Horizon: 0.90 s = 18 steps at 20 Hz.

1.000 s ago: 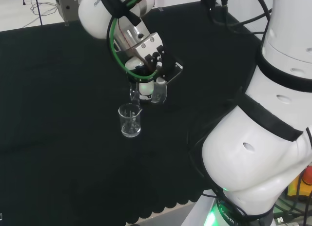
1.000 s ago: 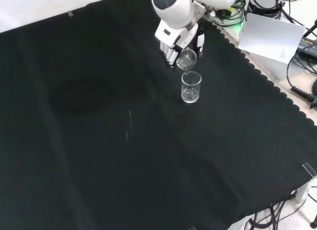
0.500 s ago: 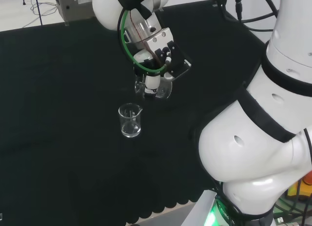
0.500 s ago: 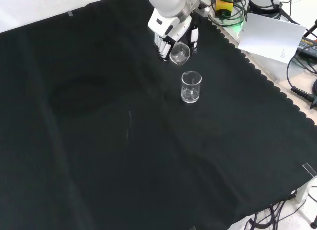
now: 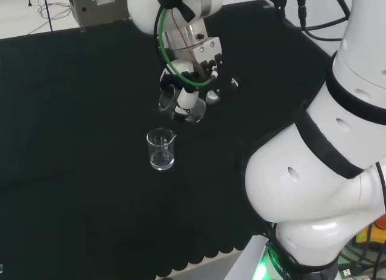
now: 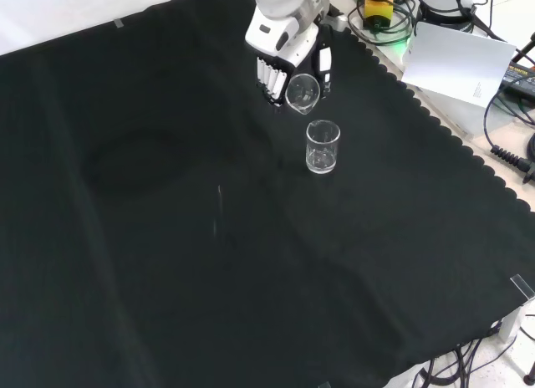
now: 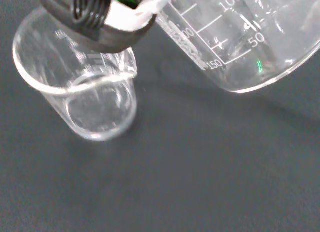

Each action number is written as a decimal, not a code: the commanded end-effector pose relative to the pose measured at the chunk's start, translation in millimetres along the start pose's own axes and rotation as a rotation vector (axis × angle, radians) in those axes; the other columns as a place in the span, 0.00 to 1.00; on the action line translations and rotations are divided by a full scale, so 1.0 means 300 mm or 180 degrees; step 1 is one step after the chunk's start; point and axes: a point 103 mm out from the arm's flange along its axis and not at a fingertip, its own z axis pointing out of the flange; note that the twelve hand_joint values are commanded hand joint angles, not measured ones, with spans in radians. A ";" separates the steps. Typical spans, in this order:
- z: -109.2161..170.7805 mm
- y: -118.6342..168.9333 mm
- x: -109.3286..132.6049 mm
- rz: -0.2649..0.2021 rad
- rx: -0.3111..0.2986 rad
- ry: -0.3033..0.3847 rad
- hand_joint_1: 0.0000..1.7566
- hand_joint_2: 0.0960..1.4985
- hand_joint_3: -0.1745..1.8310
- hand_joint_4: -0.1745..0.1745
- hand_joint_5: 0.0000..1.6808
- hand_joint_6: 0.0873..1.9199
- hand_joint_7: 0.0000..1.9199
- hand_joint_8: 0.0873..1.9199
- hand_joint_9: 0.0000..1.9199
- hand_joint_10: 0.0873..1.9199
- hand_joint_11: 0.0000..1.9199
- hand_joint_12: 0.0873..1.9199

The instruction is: Pour the water from the handheld beaker into the one on the table.

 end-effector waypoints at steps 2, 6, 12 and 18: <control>-0.026 0.048 -0.074 -0.0224 -0.0659 0.0441 0.80 0.69 0.00 0.19 0.67 0.40 0.62 0.35 0.72 0.20 0.59 0.52; -0.018 0.061 -0.098 -0.0182 -0.0747 0.0562 0.80 0.69 0.00 0.19 0.66 0.40 0.62 0.35 0.72 0.20 0.59 0.52; -0.011 0.090 -0.144 -0.0182 -0.0874 0.0721 0.80 0.69 0.00 0.19 0.66 0.40 0.61 0.36 0.72 0.21 0.59 0.52; -0.014 0.135 -0.186 -0.0260 -0.0960 0.0881 0.80 0.69 0.00 0.19 0.66 0.41 0.61 0.36 0.72 0.21 0.59 0.52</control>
